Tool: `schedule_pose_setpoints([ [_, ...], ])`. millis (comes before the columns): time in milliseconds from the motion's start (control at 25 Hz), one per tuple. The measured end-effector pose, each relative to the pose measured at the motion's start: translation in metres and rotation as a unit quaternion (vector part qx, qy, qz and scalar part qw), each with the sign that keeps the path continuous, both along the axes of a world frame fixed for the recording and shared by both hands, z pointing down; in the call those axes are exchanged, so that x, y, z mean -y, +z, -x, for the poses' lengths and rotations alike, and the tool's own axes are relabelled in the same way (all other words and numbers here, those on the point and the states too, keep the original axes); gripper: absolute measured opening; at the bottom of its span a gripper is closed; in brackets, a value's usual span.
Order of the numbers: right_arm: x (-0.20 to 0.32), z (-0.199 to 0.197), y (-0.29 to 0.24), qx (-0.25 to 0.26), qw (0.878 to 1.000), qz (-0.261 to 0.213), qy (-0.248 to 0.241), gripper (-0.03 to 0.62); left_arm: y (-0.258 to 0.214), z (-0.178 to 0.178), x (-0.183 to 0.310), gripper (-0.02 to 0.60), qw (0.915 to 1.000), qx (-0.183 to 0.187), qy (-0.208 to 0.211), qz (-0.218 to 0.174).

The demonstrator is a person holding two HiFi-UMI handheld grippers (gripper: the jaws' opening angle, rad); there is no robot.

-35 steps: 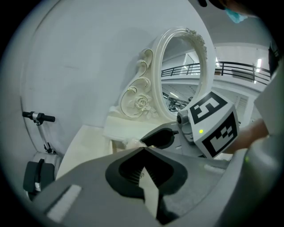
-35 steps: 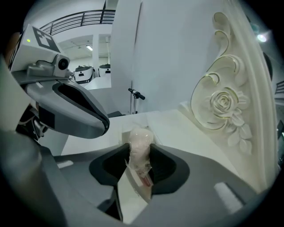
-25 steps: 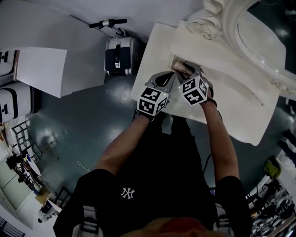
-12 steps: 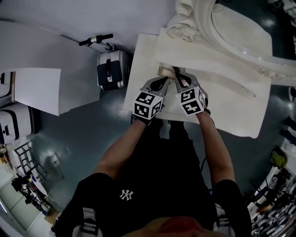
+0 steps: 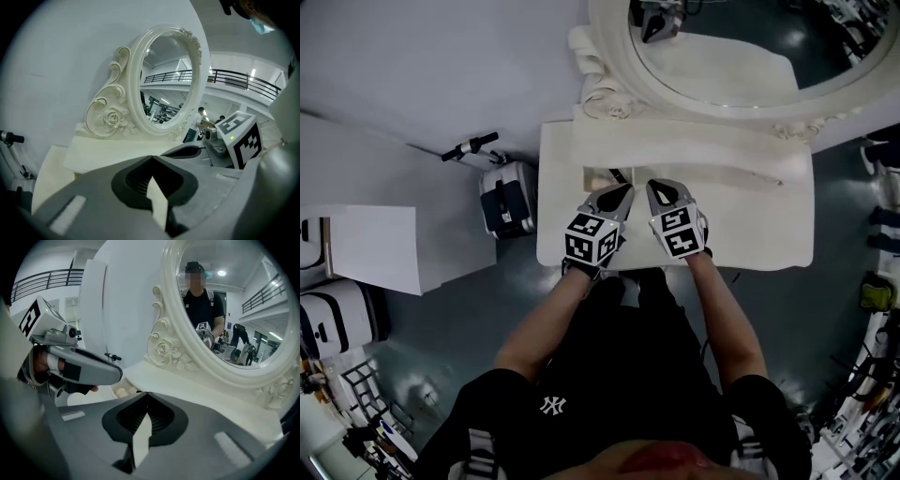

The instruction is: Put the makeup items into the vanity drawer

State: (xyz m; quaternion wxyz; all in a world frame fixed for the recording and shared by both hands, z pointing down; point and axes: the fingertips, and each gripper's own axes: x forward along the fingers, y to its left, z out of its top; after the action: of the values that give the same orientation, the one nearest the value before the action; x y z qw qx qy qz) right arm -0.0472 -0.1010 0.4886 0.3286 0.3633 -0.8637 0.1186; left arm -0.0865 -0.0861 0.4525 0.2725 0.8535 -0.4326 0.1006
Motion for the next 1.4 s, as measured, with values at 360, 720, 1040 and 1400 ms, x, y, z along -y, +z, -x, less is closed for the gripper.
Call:
schedule_pose_setpoints([
  [360, -0.002, -0.037, -0.045, 0.040, 0.997, -0.026, 0.055, 0.026, -0.036, -0.043, 0.001, 0.000, 0.9987, -0.023, 0.044, -0.013],
  [720, 0.008, -0.082, -0.106, 0.093, 0.985, -0.067, 0.127, 0.026, -0.089, -0.082, 0.010, 0.000, 0.9942, -0.042, 0.086, -0.048],
  [1040, 0.013, -0.097, -0.153, 0.130, 0.974, -0.104, 0.154, 0.026, -0.129, -0.094, 0.009, 0.000, 0.9907, -0.042, 0.105, -0.076],
  [1400, 0.015, -0.105, -0.193, 0.164, 0.963, -0.135, 0.168, 0.025, -0.181, -0.092, 0.010, 0.000, 0.9856, -0.055, 0.106, -0.120],
])
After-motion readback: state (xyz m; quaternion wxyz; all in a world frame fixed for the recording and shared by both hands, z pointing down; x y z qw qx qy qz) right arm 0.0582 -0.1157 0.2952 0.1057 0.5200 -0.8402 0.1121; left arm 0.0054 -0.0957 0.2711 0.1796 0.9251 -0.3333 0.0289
